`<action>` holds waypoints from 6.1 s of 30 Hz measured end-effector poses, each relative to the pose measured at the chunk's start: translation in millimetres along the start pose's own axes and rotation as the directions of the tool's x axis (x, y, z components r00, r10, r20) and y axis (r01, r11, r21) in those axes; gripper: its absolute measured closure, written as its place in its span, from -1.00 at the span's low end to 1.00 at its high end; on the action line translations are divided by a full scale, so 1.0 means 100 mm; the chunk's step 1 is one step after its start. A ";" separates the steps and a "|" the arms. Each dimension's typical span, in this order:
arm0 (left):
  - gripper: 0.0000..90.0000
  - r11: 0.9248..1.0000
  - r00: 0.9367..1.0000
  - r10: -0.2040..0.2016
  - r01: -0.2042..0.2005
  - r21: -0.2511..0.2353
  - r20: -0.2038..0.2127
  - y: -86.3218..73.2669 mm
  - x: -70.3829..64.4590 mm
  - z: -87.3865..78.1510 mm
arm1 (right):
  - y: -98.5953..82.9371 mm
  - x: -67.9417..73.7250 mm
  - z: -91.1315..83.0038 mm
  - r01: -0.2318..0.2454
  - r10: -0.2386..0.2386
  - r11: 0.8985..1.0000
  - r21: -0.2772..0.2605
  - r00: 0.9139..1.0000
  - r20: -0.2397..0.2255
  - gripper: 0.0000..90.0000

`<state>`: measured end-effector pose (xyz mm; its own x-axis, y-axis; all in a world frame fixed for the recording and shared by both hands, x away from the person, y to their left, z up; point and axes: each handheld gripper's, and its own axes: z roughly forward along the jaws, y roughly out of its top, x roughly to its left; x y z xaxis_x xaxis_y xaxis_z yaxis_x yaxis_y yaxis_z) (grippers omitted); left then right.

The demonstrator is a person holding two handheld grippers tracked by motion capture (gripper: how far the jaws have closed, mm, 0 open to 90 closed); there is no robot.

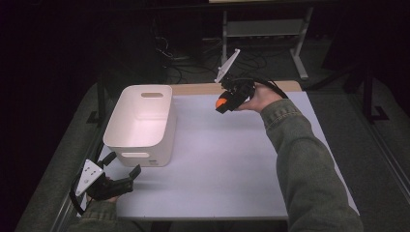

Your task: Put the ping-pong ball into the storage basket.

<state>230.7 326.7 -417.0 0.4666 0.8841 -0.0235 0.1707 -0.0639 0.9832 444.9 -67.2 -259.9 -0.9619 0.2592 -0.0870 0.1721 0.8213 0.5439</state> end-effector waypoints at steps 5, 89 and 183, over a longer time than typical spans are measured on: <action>-1.00 1.000 1.000 0.000 0.000 0.001 0.000 0.00 0.00 0.00 | 0.08 0.03 0.00 0.012 -0.012 1.000 0.005 1.000 -0.010 0.11; -1.00 1.000 1.000 -0.001 0.001 0.005 0.004 0.00 0.01 0.00 | 0.98 0.37 0.57 0.120 -0.144 0.968 -0.219 0.985 -0.097 0.11; -1.00 1.000 1.000 0.011 -0.011 0.026 0.004 -0.01 -0.01 0.04 | 0.64 0.29 0.71 -0.089 0.069 0.953 -0.291 0.995 -0.077 -1.00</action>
<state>233.7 323.9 -419.2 0.4719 0.8815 -0.0134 0.1879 -0.0857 0.9784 443.3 29.4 -287.0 -0.9612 0.2755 0.0154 0.1877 0.6118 0.7684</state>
